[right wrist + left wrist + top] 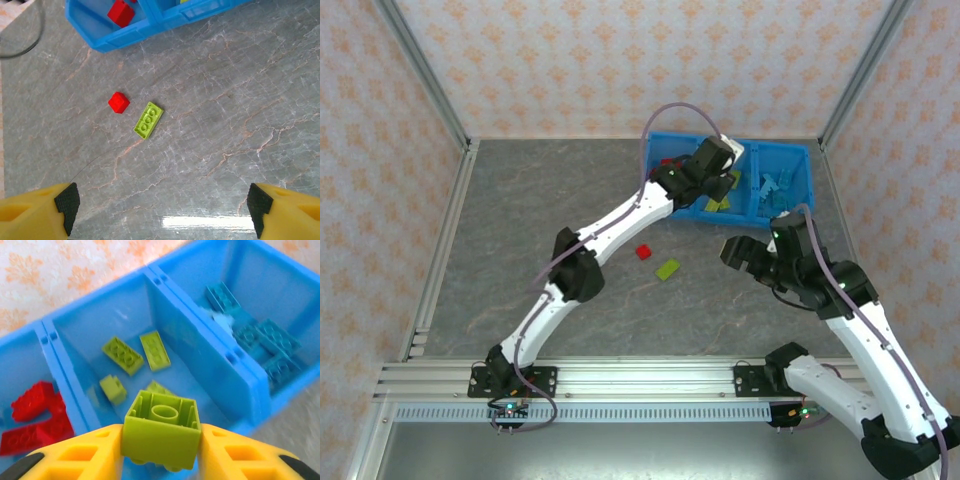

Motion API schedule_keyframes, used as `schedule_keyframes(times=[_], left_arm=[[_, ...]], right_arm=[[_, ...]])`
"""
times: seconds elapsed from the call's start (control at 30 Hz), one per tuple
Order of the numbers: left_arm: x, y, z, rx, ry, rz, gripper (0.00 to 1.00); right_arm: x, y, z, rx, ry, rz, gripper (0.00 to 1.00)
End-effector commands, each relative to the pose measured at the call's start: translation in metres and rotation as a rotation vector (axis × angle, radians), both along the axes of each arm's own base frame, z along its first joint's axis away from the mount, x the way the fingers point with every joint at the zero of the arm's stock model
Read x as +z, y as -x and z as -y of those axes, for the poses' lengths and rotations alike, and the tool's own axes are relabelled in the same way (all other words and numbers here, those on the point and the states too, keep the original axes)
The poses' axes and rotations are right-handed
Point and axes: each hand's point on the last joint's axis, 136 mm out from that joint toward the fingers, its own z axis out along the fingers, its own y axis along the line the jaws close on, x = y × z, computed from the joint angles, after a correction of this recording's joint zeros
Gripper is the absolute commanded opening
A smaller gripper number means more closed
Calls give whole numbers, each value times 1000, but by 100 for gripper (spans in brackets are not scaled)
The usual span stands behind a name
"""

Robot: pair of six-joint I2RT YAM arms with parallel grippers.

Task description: Sort the legos into containers by color

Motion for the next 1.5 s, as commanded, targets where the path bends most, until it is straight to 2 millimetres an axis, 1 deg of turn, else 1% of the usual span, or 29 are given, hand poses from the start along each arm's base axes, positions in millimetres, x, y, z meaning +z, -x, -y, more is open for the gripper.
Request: schedule_keyframes(times=[0.0,0.03,0.07,0.17,0.2,0.27,0.3,0.37,0.4,0.43,0.5,0.57,0.63,0.67,0.73,0.8,0.83,0.93,0.97,1.0,1.03,1.13,1.23,1.3,1.4,1.47], left_arm=[[28,-15,-10,25,20,64,56],[37,-15,-9,17,40,75,58],[45,-14,-10,11,49,82,58],[76,0,-17,-4,78,85,58],[85,7,-20,-10,85,78,58],[111,24,-31,-21,113,83,57],[115,32,-36,-24,122,81,56],[142,55,-58,-23,183,131,56],[150,65,-69,-17,200,151,56],[166,81,-87,-6,223,181,56],[174,106,-117,19,220,195,56],[172,130,-146,38,202,203,56],[170,157,-179,59,176,218,56],[167,167,-192,70,154,219,56],[158,190,-225,99,86,220,57],[148,209,-252,119,22,223,58],[141,218,-264,123,-17,219,58],[124,241,-288,110,-84,201,61],[119,247,-293,102,-91,192,64],[115,254,-296,91,-89,181,68],[109,260,-296,69,-79,166,76],[98,277,-293,9,-30,128,87],[90,289,-290,-42,-1,103,92],[86,292,-293,-39,-2,102,93],[83,295,-298,-27,-5,110,94],[81,295,-299,-25,-2,111,95]], right_arm=[[-1,1,8,-42,16,17,89],[-1,1,10,-46,19,19,89],[-1,1,10,-50,19,21,89],[-2,0,10,-54,21,25,89],[-3,-2,10,-55,23,27,89],[-5,-5,11,-58,36,31,89],[-6,-6,11,-54,45,32,89],[-10,-12,8,-35,68,22,88],[-11,-15,5,-24,76,14,88],[-14,-19,1,-5,83,4,88],[-17,-28,-10,29,95,-8,88],[-19,-36,-25,71,106,-10,88],[-22,-46,-44,123,118,-12,88],[-24,-50,-54,150,125,-13,87],[-30,-59,-77,224,160,-19,87],[-41,-69,-99,301,212,-31,87],[-48,-74,-109,339,244,-40,87],[-71,-91,-135,448,320,-73,88],[-77,-97,-141,479,343,-81,88],[-86,-104,-149,510,366,-91,88],[-96,-110,-154,531,388,-102,89],[-121,-124,-166,586,434,-142,89],[-145,-126,-179,647,440,-208,89],[-161,-125,-188,677,428,-244,88],[-178,-129,-194,682,425,-249,84],[-185,-133,-197,682,431,-246,80]])
